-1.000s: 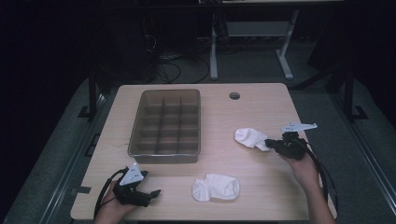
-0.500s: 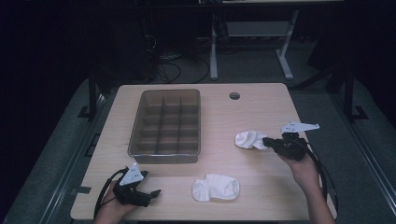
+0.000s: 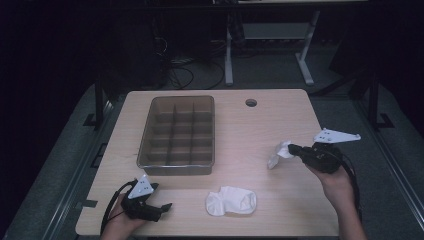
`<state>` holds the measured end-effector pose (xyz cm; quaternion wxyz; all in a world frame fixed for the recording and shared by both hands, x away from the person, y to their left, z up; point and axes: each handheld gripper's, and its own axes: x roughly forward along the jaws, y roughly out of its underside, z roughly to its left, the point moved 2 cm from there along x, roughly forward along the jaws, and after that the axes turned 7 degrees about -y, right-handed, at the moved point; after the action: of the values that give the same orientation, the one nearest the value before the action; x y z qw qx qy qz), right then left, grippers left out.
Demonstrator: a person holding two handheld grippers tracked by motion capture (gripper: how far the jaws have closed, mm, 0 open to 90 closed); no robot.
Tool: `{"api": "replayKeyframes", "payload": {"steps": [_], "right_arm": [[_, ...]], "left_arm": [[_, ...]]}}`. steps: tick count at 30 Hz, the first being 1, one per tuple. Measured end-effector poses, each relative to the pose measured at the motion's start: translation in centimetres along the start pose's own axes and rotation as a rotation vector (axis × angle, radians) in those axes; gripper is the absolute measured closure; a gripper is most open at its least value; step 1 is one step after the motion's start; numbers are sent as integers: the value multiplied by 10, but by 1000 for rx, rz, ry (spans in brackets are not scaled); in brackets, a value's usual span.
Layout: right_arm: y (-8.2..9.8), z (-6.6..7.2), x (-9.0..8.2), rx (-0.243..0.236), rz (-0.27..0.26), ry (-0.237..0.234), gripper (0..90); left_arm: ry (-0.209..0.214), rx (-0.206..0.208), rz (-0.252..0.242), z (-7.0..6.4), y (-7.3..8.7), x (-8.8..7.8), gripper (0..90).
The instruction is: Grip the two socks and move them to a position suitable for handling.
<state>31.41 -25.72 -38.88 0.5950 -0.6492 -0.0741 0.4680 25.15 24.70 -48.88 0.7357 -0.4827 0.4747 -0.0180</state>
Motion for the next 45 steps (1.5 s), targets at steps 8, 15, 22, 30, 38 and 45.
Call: {"api": "replayKeyframes", "payload": {"steps": [8,15,22,30,38,45], "right_arm": [[-2,9,-22,-40,8,-30,893],[-3,16,-26,-74,51,-75,893],[1,21,-1,-88,122,-115,893],[-1,31,30,-118,169,-159,892],[2,37,62,-134,235,-184,891],[-3,44,87,-165,273,-207,881]], "left_arm": [[0,1,1,0,0,0,143],[-1,-2,0,0,0,0,143],[-2,-1,1,0,0,0,144],[-2,2,3,1,0,0,143],[-2,2,4,1,0,0,143],[-2,0,4,1,0,0,143]]}}
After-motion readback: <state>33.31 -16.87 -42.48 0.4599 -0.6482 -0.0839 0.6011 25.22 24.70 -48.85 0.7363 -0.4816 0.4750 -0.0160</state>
